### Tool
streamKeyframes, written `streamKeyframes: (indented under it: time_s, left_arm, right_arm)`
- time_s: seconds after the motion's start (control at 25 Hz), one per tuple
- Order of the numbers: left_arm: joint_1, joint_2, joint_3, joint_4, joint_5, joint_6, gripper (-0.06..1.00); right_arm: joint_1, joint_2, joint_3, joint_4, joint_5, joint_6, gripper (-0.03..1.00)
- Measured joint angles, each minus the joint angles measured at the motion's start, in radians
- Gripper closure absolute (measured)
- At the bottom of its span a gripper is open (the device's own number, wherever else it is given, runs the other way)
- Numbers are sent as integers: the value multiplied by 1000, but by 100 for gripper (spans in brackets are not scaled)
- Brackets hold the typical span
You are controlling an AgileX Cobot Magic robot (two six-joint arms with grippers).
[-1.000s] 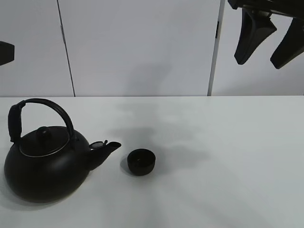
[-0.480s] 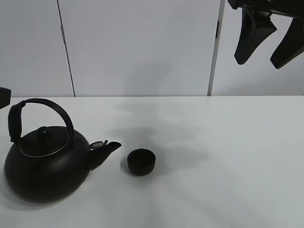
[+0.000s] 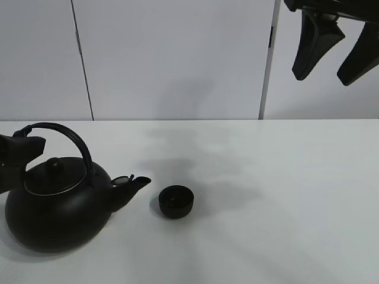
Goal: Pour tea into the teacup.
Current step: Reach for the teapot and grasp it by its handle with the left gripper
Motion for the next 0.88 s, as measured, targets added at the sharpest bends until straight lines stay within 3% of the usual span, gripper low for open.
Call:
streamKeyframes:
  time_s: [0.24,0.4,0.88]
  left_arm:
    - [0,186,-2,-69,-247,13,40]
    - [0,279,-5,-143,-268,13,40]
    - [0,312,-21,-156,-291,5,45]
  right_arm:
    - [0,0,0,0,0,0,54]
    - [0,0,0,0,0,0,54]
    - [0,0,0,0,-1,0,54]
